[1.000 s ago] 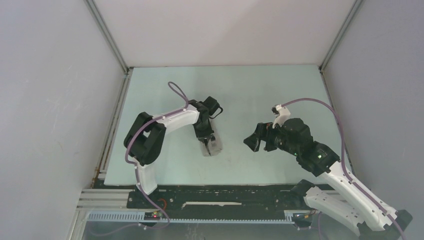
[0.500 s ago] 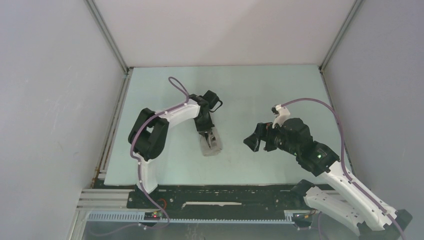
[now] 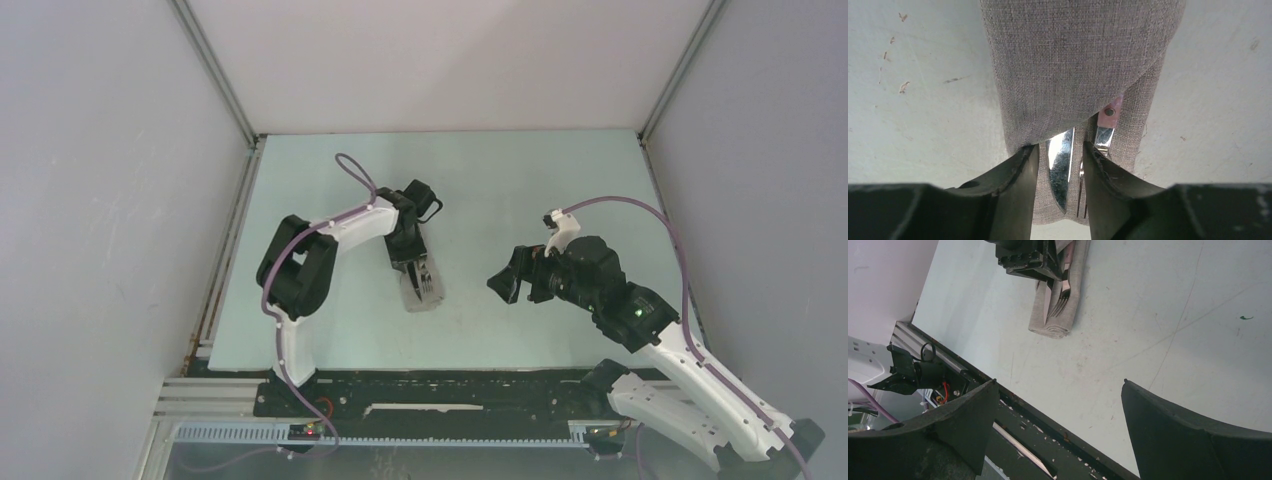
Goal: Fold the napkin into a case and place the utensils inside
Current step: Insert the knife into the folded napkin, then reset both arms
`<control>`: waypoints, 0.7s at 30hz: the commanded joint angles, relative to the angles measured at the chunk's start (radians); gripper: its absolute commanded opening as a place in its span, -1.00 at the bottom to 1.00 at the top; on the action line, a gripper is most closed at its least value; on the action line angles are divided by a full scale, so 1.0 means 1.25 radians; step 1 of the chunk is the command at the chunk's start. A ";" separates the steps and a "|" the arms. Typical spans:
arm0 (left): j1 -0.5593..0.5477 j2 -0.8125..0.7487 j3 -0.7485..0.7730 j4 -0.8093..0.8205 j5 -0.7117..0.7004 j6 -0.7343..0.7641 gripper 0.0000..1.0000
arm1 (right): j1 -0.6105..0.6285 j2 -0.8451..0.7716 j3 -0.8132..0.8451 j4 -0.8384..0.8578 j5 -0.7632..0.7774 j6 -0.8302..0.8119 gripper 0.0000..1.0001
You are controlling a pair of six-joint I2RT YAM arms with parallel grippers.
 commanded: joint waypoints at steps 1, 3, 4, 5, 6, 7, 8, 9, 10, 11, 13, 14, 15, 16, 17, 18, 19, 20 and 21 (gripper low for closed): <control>0.005 -0.047 -0.006 0.006 -0.010 0.003 -0.07 | -0.006 -0.011 0.033 0.015 -0.001 -0.006 0.99; 0.005 -0.070 -0.020 0.003 -0.005 -0.001 -0.05 | -0.006 -0.013 0.039 0.007 -0.001 -0.006 0.99; 0.002 -0.093 -0.029 0.004 0.002 -0.004 -0.04 | -0.006 -0.011 0.045 0.002 0.001 -0.006 0.99; -0.002 -0.113 -0.039 0.003 0.010 -0.005 -0.04 | -0.006 -0.011 0.051 -0.003 0.005 -0.007 0.99; -0.007 -0.135 -0.050 0.003 0.017 -0.006 -0.04 | -0.006 -0.010 0.056 -0.008 0.008 -0.009 0.99; -0.012 -0.158 -0.061 0.004 0.028 -0.007 -0.03 | -0.006 -0.010 0.062 -0.015 0.010 -0.012 0.99; -0.020 -0.185 -0.075 0.003 0.041 -0.009 -0.03 | -0.005 -0.009 0.069 -0.022 0.015 -0.014 0.99; -0.028 -0.214 -0.092 0.002 0.063 -0.012 -0.03 | -0.006 -0.010 0.077 -0.032 0.020 -0.017 0.99; -0.035 -0.253 -0.110 0.002 0.074 -0.015 -0.03 | -0.006 -0.012 0.083 -0.045 0.029 -0.022 0.99; -0.042 -0.295 -0.135 0.007 0.104 -0.015 -0.03 | -0.006 -0.016 0.094 -0.056 0.044 -0.030 0.99; -0.051 -0.386 -0.160 0.010 0.145 -0.002 -0.01 | -0.006 -0.023 0.125 -0.087 0.079 -0.050 0.99; -0.053 -0.430 -0.165 0.015 0.172 0.006 0.00 | -0.005 -0.025 0.145 -0.104 0.100 -0.060 0.99; -0.053 -0.481 -0.165 0.024 0.194 0.018 0.01 | -0.006 -0.026 0.169 -0.122 0.115 -0.071 0.99; -0.054 -0.531 -0.157 0.035 0.213 0.034 0.04 | -0.006 -0.030 0.190 -0.137 0.127 -0.083 0.99; -0.054 -0.576 -0.137 0.039 0.216 0.057 0.07 | -0.006 -0.036 0.212 -0.156 0.137 -0.097 0.99; -0.053 -0.620 -0.105 0.040 0.209 0.087 0.09 | -0.006 -0.042 0.234 -0.169 0.151 -0.110 0.99; -0.053 -0.656 -0.064 0.038 0.192 0.121 0.15 | -0.006 -0.048 0.259 -0.185 0.168 -0.125 0.99; -0.053 -0.693 -0.026 0.035 0.171 0.158 0.20 | -0.006 -0.051 0.289 -0.203 0.186 -0.138 0.99; -0.054 -0.725 0.015 0.039 0.145 0.194 0.25 | -0.006 -0.053 0.323 -0.224 0.205 -0.152 0.99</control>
